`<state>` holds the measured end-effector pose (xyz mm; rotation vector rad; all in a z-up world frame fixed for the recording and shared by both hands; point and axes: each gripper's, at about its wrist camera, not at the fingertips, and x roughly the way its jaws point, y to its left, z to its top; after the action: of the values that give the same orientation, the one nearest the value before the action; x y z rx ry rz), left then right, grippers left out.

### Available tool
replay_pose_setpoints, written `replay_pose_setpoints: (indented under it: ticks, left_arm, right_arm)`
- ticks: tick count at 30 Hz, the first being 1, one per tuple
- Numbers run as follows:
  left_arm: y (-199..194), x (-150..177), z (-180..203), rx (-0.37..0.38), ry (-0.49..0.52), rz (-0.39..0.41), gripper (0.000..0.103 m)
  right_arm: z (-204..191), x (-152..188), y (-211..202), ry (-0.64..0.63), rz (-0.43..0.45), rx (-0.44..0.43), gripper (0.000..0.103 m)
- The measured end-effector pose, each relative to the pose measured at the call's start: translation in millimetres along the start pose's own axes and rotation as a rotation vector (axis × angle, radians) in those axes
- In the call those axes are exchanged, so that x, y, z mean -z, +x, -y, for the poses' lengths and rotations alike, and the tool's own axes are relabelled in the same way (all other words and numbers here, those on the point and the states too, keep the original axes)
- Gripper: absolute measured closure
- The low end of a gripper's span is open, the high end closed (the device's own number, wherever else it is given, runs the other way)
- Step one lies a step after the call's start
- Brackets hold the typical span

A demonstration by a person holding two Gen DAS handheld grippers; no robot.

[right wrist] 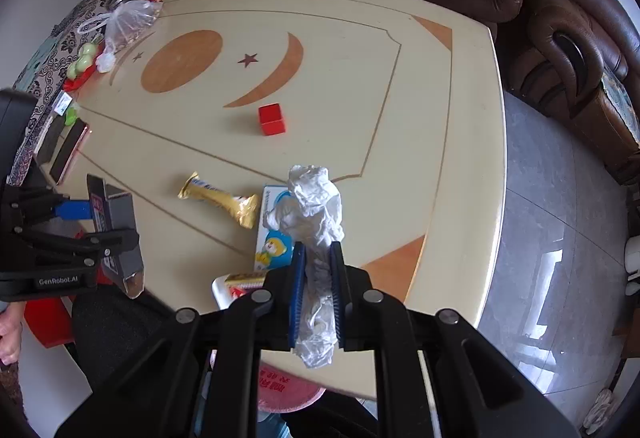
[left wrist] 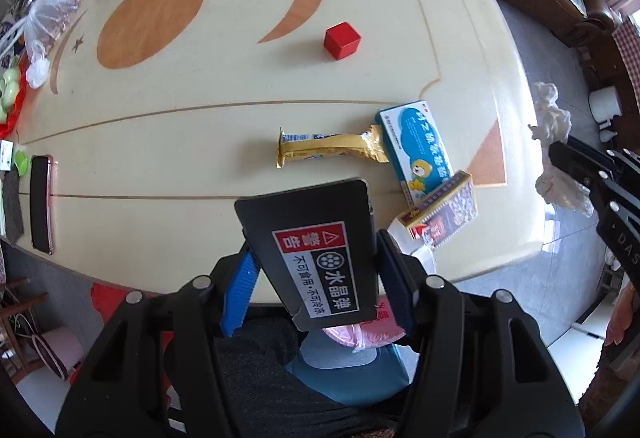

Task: Collect trash
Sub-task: 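Lift the black box and the tissue off the table with both tools, then carry the black box and the tissue down over the pink trash bin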

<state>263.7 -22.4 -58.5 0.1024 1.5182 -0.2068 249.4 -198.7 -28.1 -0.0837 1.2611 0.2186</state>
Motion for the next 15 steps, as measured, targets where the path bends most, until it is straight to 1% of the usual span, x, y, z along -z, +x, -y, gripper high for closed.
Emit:
replay_pose_setpoints:
  ticks: [7,15]
  left_arm:
    - [-19.9,29.4,6.6,0.018,0.055,0.043,0.047]
    - [-24.8,64.4,14.8,0.019,0.108,0.059,0.047]
  right_arm:
    - [-19.6,31.1,-25.0,-0.023,0.014,-0.002,0.09]
    - [-40.2,67.6,-47.9,-0.044,0.039,-0.001,0.09]
